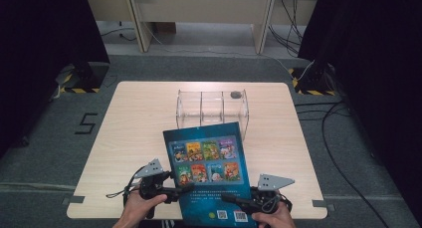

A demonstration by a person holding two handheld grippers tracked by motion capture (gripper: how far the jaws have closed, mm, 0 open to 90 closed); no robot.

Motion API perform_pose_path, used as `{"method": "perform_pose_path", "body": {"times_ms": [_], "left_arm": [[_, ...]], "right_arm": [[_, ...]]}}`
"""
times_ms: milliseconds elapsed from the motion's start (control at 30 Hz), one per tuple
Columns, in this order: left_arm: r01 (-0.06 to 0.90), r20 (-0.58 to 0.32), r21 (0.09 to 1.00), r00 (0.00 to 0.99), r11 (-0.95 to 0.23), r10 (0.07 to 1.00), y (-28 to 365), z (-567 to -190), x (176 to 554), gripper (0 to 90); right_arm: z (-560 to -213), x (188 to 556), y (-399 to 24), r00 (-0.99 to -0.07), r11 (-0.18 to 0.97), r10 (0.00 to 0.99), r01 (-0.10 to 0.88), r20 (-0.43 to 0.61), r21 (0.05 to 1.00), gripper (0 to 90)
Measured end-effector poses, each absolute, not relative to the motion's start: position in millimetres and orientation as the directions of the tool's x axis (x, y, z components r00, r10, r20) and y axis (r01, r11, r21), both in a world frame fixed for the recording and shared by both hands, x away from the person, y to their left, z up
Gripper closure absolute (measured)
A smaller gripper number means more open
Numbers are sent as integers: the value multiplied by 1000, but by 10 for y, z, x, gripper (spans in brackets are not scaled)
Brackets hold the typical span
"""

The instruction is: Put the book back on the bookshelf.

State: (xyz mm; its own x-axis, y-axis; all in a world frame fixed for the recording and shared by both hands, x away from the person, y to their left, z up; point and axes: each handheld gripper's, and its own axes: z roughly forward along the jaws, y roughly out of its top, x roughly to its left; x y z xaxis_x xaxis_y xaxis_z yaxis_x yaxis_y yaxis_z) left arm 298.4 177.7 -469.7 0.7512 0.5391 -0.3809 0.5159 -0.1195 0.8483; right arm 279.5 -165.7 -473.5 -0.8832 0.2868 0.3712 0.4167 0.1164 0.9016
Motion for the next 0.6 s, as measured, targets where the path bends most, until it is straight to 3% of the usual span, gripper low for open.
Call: {"method": "perform_pose_path", "body": {"times_ms": [233, 367, 600], "left_arm": [[536, -387, 827, 763, -172, 517, 1707, -4764, 2955, 259], [535, -376, 823, 766, -191, 522, 1667, -4809, 2965, 261], [518, -365, 837, 767, -174, 527, 1673, -4782, 2936, 287]], "right_arm": [[-4618, 2812, -1746, -884, 36, 373, 316, 281, 948, 788], [-4553, 2813, -1762, -888, 82, 436, 201, 146, 976, 781], [-4539, 2758, -1747, -910, 142, 415, 80, 14, 987, 778]]}}
